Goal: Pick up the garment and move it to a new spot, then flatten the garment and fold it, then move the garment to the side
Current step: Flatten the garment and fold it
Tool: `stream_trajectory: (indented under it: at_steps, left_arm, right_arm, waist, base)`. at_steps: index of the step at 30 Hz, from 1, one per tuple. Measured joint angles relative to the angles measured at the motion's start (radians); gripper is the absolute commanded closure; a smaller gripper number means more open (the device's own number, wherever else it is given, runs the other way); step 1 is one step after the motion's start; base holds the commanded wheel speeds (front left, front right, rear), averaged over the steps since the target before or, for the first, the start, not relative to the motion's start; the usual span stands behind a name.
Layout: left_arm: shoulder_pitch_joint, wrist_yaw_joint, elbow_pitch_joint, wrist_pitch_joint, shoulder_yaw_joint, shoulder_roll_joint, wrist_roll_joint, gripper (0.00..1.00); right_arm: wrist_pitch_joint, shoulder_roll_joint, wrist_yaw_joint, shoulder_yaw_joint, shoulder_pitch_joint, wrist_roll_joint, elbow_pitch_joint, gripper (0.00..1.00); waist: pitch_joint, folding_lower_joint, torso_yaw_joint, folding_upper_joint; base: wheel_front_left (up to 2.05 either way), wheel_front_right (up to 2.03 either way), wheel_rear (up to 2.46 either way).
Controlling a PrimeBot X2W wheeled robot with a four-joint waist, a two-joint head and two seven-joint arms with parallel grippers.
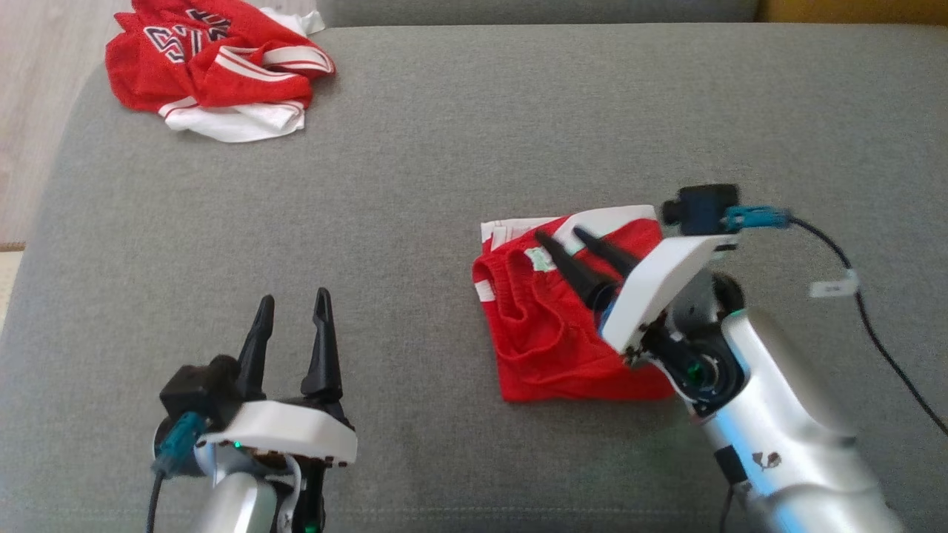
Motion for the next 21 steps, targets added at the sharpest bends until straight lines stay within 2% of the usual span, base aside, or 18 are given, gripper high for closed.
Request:
stream_trajectory:
  at_steps: [6, 13, 21]
  left_arm:
    - [0.0, 0.002, -0.027, 0.0, 0.012, -0.002, 0.003, 0.0]
    - [0.0, 0.004, -0.039, 0.0, 0.032, -0.006, 0.022, 0.0]
    - [0.021, 0.003, -0.056, 0.0, 0.041, -0.008, 0.058, 0.0]
  right_arm:
    - [-0.2, -0.022, 0.0, -0.055, -0.001, -0.117, -0.023, 0.0]
    - [-0.397, -0.031, 0.0, -0.09, 0.01, -0.305, -0.038, 0.0]
    - [-0.519, -0.012, 0.0, -0.176, 0.154, -0.462, -0.048, 0.0]
  waist:
    - [-0.009, 0.0, -0.024, 0.0]
    - [-0.031, 0.0, -0.061, 0.0]
    - [-0.076, 0.0, -0.088, 0.0]
  base:
    - [0.0, 0.0, 0.0]
    - [0.0, 0.0, 0.0]
    - [0.0, 0.0, 0.0]
